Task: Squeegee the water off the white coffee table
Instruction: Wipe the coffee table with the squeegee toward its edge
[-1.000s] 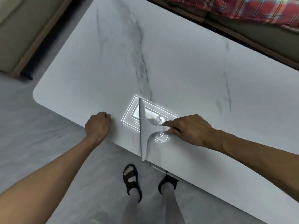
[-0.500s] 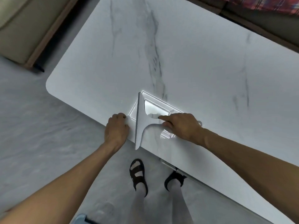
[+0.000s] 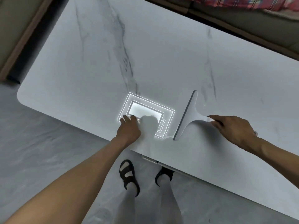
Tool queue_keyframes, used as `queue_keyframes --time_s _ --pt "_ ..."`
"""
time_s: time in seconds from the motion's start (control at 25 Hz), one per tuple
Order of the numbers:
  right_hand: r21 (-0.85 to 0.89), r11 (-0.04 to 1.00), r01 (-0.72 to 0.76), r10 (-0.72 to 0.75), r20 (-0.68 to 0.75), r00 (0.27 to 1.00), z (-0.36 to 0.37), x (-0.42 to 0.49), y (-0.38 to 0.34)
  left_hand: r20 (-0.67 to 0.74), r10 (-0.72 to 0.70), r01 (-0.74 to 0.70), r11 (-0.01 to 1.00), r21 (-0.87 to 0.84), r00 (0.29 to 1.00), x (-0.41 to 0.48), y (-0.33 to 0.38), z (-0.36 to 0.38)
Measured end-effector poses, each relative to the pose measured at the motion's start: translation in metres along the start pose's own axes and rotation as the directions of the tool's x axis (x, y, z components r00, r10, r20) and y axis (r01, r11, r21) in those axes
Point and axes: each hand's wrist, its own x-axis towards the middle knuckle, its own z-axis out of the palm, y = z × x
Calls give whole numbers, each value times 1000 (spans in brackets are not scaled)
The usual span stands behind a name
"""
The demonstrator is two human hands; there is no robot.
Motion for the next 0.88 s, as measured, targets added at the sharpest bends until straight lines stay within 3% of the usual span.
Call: queue_keyframes --time_s 0.12,0.2,0.4,0.64,0.76,0.88 --pt "38 999 38 -37 -45 998 -7 2 -18 -163 -82 46 975 -218 983 -9 -15 -12" --pt "49 985 165 -163 -40 986 -7 15 -55 -260 -219 141 947 -288 940 -15 -36 -22" --pt "93 851 517 -523 49 851 19 59 -216 -307 -470 333 851 -405 828 -29 -117 -43" --pt "174 797 578 -597 86 798 49 82 -356 -386 -531 353 824 -443 754 -38 -174 -56" --pt "149 814 562 -578 110 808 52 86 -367 -346 -518 336 818 -466 782 -37 -187 -58" --pt "153 845 513 -530 105 841 50 81 -340 -260 -404 271 863 -425 877 -32 -182 -55"
